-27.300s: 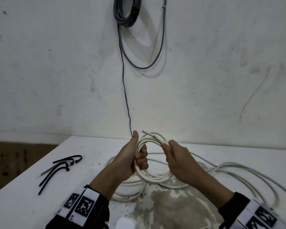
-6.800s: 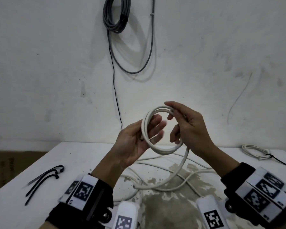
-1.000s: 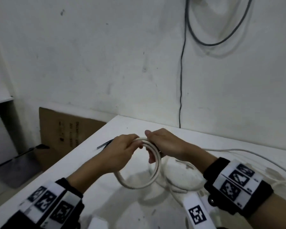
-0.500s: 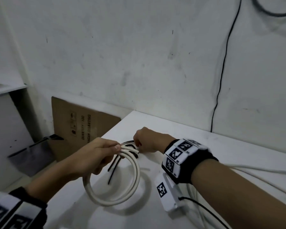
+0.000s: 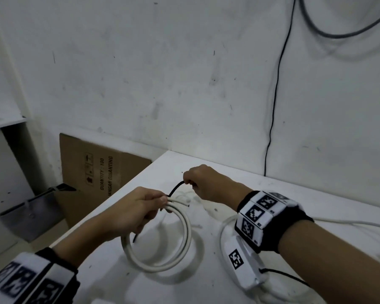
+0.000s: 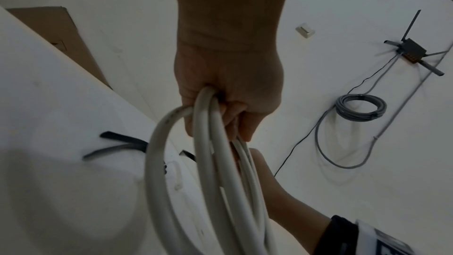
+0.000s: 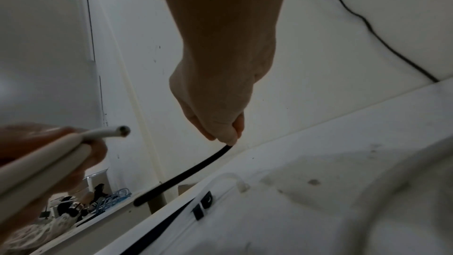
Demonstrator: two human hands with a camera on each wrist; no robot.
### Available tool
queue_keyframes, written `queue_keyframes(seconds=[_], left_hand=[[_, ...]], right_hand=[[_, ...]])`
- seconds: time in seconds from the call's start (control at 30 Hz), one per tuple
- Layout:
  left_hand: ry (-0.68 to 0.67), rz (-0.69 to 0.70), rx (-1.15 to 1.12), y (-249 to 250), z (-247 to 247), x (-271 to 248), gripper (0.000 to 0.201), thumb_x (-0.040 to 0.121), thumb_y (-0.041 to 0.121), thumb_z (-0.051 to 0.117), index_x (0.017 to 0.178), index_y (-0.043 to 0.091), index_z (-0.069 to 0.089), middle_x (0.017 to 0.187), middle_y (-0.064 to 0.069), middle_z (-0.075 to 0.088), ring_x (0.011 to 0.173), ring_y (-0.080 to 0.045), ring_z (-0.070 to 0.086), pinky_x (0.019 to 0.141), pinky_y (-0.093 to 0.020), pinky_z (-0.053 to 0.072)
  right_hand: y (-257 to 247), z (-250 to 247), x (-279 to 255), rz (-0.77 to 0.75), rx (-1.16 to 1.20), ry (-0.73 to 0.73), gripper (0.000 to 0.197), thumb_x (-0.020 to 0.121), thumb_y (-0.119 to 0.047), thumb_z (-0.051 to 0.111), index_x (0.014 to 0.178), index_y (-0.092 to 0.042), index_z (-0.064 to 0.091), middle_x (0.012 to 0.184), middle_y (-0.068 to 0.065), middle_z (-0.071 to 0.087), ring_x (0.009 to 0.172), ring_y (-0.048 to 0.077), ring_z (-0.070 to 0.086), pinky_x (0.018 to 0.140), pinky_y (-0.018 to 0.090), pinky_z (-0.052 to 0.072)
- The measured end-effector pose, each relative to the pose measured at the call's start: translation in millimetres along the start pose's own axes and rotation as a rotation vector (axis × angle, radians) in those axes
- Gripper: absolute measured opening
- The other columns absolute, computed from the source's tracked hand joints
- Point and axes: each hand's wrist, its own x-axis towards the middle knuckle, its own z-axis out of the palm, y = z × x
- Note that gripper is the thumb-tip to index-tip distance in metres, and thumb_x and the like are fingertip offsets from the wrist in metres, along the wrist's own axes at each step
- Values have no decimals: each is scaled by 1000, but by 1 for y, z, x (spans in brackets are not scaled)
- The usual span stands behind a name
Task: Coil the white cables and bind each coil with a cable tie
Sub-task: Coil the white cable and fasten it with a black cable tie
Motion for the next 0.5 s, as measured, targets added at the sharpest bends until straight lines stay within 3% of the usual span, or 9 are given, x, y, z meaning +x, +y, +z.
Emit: queue_keyframes(seconds=[0.1, 0.2, 0.27, 0.33, 0.4, 0.5], left_hand=[[8, 38, 12, 12, 11, -4, 47, 98, 19, 42, 55, 24, 59, 53, 2, 29, 44, -9, 20, 40, -22, 20], [31, 115, 82, 28, 23, -8, 37, 98, 21, 42, 67, 17, 60, 50, 7, 33, 42, -7, 25, 39, -20, 25], [23, 168, 127, 40, 34, -10, 33, 99, 21, 42, 74, 12, 61, 46, 8, 35, 42, -6, 27, 40, -19, 27], [-20, 216, 125, 53, 49, -11, 32, 99, 20, 42, 75, 14, 62, 44, 9, 37, 41, -5, 27, 40, -20, 26], [-66, 262, 122, 67, 65, -13, 37, 98, 20, 42, 67, 23, 62, 44, 9, 38, 41, -5, 27, 40, -20, 25], [-121, 327, 172, 90, 93, -18, 32, 98, 22, 42, 72, 15, 59, 43, 11, 39, 39, -6, 28, 40, -19, 26]], right_hand=[[-5, -15, -20, -105, 31, 223, 26, 80, 10, 47, 96, 1, 64, 90, 17, 63, 80, 35, 58, 66, 44, 51], [-4, -40, -48, -183, 77, 380, 20, 69, 10, 53, 77, 2, 69, 77, 17, 68, 63, 33, 62, 61, 28, 48], [-4, -61, -72, -209, 25, 354, 21, 65, 9, 54, 74, 0, 71, 78, 15, 71, 64, 31, 63, 64, 26, 45], [-1, -79, -98, -196, -88, 273, 22, 68, 9, 54, 77, 0, 72, 84, 14, 71, 73, 34, 64, 69, 31, 50], [8, -93, -120, -141, -243, 191, 24, 76, 9, 52, 86, 0, 71, 95, 14, 70, 87, 36, 60, 75, 41, 52], [19, -111, -157, -79, -362, 168, 25, 81, 8, 48, 90, -1, 69, 101, 11, 68, 96, 32, 56, 77, 43, 49]])
